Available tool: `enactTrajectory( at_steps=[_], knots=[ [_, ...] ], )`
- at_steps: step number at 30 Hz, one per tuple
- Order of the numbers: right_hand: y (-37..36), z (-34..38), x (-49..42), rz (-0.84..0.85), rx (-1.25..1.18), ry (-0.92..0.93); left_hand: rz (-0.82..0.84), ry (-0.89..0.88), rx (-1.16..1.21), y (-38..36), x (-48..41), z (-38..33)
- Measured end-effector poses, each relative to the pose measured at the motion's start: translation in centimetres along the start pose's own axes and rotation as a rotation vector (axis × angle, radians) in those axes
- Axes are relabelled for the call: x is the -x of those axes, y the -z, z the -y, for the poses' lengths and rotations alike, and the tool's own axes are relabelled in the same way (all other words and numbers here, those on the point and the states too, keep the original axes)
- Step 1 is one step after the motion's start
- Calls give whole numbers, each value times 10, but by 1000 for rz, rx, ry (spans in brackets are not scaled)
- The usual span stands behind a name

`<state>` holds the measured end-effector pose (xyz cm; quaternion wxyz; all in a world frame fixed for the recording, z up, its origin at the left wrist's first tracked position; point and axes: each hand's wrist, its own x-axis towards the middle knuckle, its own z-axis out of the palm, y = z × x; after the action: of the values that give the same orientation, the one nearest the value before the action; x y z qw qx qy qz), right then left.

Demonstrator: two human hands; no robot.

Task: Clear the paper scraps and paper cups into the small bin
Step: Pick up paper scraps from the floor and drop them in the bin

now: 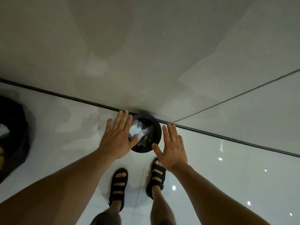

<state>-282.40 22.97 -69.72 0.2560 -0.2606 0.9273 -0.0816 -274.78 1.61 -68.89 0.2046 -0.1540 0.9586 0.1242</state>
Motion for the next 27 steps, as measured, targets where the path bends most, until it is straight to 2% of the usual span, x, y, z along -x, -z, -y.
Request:
enactTrajectory(
  at_steps=[5, 10, 13, 16, 22, 27],
  knots=[
    [61, 18, 80, -30, -49, -150, -2, -125, -4, 79, 44, -30],
    [119, 26, 179, -100, -128, -276, 19, -225, 5, 144, 100, -89],
    [140, 12, 237, -196, -221, -352, 51, -337, -41, 163, 126, -135],
    [144, -19, 295, -285, -315, -520, 77, -457, -118, 170, 146, -186],
    [132, -96, 429, -426, -437, -815, 134, -673, -276, 164, 195, -320],
    [126, -166, 548, -585, -515, -1007, 20, -919, -387, 158, 252, -477]
  ],
)
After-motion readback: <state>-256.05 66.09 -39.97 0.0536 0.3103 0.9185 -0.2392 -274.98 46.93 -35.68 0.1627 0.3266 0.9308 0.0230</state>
